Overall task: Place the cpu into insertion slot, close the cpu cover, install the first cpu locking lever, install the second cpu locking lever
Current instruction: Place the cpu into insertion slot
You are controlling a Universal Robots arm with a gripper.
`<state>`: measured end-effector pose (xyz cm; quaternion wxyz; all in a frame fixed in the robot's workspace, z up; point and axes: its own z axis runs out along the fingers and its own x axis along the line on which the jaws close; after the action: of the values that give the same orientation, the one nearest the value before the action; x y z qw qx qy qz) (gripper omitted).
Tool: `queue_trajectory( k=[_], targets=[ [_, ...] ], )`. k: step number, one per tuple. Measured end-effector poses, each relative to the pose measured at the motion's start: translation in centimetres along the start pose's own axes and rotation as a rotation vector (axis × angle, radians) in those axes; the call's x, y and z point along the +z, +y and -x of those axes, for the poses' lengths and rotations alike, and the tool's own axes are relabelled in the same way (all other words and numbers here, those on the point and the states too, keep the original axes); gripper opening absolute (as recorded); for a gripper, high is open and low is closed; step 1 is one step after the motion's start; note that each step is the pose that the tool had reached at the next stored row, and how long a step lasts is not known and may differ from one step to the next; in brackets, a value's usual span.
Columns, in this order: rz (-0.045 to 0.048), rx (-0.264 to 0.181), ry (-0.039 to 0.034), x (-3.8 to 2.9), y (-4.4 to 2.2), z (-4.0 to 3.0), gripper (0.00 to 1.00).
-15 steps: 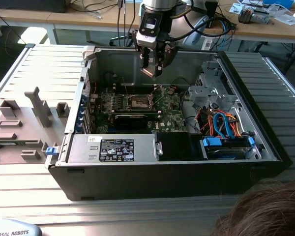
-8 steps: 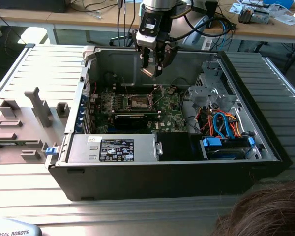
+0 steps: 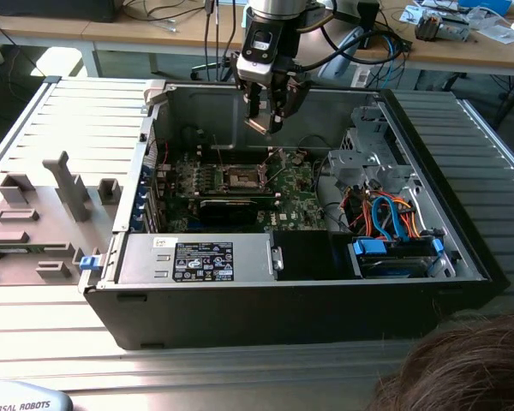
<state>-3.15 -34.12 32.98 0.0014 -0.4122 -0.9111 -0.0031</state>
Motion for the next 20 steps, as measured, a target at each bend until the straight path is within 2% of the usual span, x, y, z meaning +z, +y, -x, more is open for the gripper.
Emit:
queue_trajectory(
  k=[20],
  targets=[
    [0.0,0.015,-0.0001,0.01,0.0,0.0,0.54]
  ],
)
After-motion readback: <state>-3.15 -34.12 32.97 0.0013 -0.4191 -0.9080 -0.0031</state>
